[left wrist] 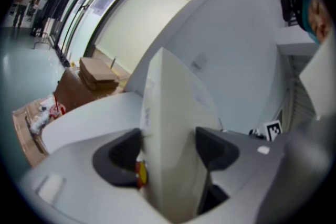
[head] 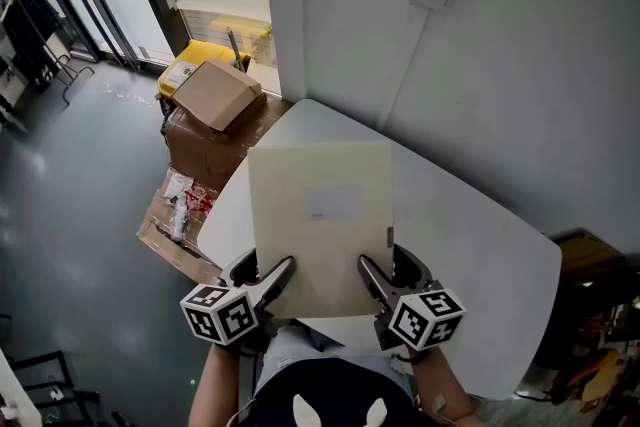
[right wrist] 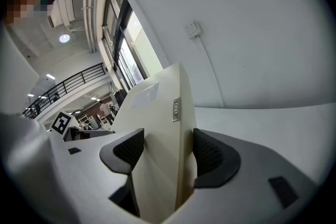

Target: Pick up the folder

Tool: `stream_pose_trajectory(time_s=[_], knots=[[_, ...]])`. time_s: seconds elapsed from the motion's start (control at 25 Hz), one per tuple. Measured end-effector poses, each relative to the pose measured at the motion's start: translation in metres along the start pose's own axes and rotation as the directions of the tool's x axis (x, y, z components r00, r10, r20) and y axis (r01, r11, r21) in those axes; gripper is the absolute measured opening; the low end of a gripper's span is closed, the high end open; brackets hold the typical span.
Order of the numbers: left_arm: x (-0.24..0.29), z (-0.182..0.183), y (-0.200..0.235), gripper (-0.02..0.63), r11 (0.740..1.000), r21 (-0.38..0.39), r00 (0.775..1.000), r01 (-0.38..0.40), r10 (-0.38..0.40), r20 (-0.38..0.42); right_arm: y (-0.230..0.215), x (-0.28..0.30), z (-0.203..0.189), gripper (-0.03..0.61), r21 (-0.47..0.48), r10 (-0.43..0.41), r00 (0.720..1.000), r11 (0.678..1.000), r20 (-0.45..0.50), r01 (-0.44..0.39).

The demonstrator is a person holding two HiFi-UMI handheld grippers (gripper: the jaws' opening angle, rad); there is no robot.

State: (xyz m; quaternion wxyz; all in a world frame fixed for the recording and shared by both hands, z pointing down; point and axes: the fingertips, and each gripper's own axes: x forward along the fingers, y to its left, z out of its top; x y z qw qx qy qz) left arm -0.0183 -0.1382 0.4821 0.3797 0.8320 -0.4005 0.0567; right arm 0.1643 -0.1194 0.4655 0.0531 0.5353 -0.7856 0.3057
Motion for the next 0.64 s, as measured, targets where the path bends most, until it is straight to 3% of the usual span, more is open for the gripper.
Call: stream_pose_trajectory(time_s=[0.64], knots=[[0.0029, -0.006, -0.0007, 0.321, 1.0, 0.01, 1.0, 0.006, -0.005, -0.021, -0.0033, -0.0046, -0.0077, 0.296, 0.008, -0.02, 1.0, 1.0, -0.01, 0.02]])
